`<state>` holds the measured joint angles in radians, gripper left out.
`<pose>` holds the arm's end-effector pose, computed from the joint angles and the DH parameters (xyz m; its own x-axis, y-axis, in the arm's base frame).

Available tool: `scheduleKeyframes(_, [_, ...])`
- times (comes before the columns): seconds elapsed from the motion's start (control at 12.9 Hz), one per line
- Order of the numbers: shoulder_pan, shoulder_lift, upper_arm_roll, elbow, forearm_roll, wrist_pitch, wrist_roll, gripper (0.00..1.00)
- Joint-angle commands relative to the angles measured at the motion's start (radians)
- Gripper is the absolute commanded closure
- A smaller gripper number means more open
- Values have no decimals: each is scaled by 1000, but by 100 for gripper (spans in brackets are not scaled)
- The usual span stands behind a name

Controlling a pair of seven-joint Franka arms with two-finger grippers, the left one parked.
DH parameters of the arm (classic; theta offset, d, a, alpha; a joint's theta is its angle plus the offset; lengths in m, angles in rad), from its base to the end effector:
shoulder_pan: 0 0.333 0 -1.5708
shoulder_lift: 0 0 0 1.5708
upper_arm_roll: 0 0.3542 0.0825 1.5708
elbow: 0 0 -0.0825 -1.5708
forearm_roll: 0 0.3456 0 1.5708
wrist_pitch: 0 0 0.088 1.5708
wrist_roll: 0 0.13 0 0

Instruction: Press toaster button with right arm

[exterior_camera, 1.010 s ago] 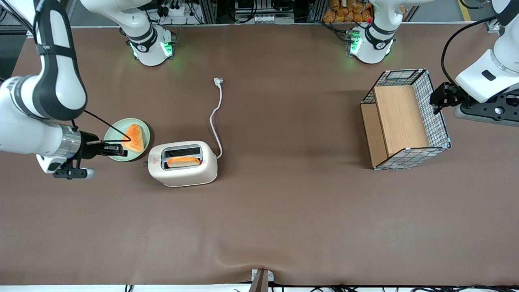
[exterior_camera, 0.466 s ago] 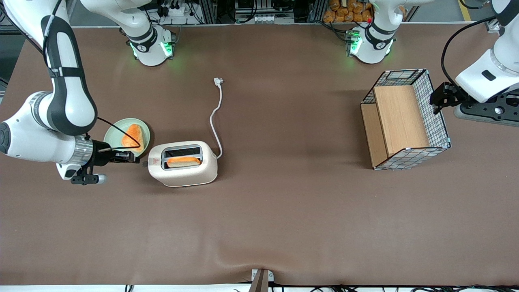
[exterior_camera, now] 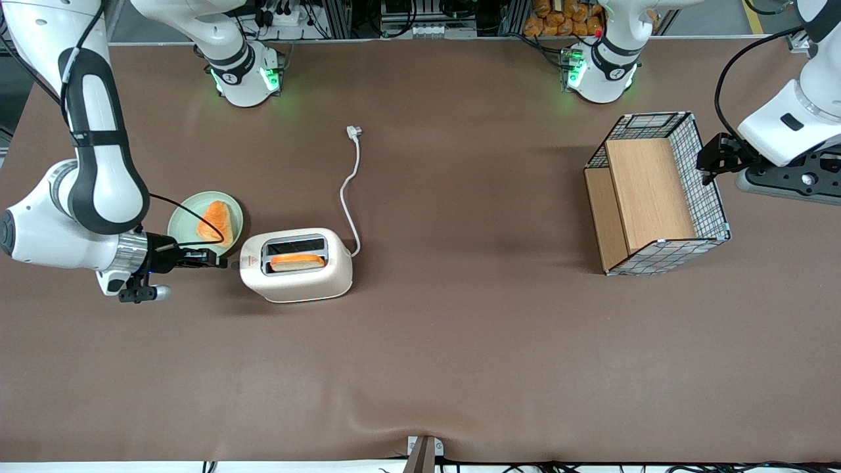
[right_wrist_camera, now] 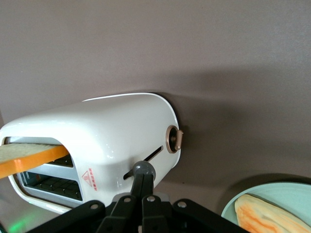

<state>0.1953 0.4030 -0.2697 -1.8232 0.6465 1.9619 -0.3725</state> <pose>0.6025 0.0218 0.3489 0.9926 0.0111 -0.1207 -0.0477 -0.8800 -0.4727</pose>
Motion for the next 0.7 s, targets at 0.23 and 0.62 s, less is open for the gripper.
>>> scheduleKeyframes(0.23, [-5,13,6,-4,76,17,-29,100])
scheduleKeyframes(0.62, [-5,31,7,-4,94,17,-29,100])
